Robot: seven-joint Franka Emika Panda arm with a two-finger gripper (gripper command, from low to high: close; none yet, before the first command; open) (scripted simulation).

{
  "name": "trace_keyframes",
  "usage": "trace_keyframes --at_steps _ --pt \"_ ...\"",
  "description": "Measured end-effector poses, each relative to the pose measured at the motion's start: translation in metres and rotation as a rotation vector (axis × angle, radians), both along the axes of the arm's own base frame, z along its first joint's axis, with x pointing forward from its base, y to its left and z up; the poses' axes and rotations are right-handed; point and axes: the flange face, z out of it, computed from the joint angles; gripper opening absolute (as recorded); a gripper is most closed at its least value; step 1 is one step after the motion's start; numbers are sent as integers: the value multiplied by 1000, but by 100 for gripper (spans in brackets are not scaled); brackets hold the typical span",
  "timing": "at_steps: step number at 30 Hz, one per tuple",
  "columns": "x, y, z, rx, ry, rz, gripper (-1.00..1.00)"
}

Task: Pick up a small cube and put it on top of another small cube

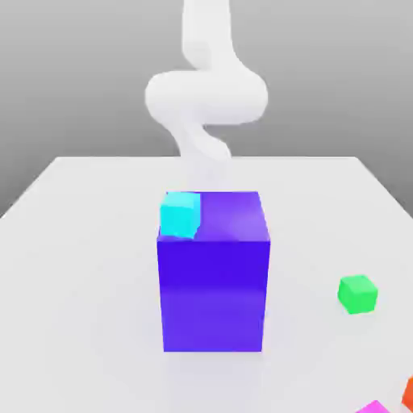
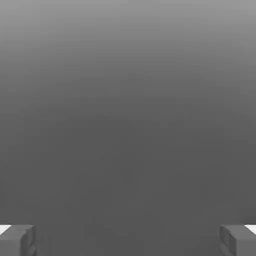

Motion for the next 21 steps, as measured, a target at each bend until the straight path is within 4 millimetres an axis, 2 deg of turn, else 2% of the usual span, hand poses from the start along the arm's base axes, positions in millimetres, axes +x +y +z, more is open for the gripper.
trace_keyframes --at_steps 5,11,16,21 --pt "60 28 -56 -36 117 66 0" --pt "117 65 -135 -78 252 150 0" --pt "151 100 -210 -110 363 225 0" --pt "169 140 -293 -142 472 312 0"
